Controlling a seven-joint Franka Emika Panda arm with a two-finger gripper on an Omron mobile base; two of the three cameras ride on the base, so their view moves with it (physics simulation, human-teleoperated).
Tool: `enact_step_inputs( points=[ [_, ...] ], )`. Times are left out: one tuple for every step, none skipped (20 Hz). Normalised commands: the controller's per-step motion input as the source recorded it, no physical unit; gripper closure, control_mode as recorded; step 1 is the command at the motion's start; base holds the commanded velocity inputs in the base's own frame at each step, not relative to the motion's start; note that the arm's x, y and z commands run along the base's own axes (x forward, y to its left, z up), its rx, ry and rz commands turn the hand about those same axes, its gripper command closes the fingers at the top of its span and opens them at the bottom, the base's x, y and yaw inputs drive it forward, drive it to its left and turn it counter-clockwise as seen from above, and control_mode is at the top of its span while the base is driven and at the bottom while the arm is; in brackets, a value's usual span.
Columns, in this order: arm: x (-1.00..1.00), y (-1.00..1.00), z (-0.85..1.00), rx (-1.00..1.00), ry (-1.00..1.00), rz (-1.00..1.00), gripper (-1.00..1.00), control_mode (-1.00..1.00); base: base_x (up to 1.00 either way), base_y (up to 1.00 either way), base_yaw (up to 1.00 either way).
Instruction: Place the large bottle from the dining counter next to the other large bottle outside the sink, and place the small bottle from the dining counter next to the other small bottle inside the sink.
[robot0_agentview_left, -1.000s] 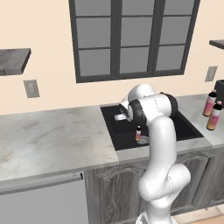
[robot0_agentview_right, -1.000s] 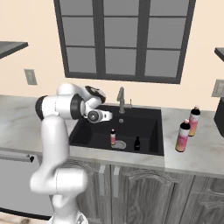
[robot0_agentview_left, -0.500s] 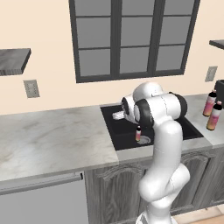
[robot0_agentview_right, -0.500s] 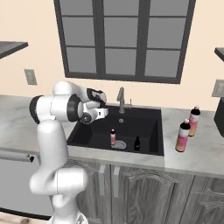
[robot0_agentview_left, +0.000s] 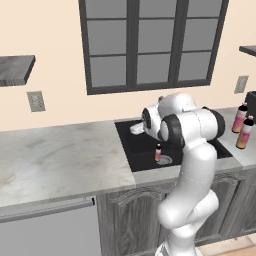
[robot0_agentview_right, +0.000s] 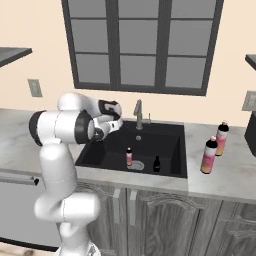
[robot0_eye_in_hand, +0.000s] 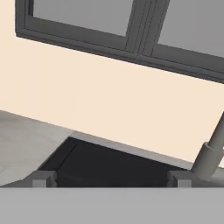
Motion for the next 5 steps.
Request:
enact_step_inputs(
  points=[
    [-0.08, 0.13, 0.31, -0.09, -0.02, 0.0, -1.0, -1.0, 0.0, 0.0, 0.0],
    [-0.23, 0.11, 0.37, -0.1, -0.04, 0.0, -1.0, -1.0, 0.0, 0.0, 0.0],
    [-0.31, 0.09, 0.37, -0.1, -0.05, 0.0, -1.0, -1.0, 0.0, 0.0, 0.0],
    [-0.32, 0.06, 0.36, -0.08, -0.05, 0.0, -1.0, -1.0, 0.0, 0.0, 0.0],
    [-0.31, 0.04, 0.33, -0.07, -0.05, 0.0, -1.0, -1.0, 0.0, 0.0, 0.0]
  ],
)
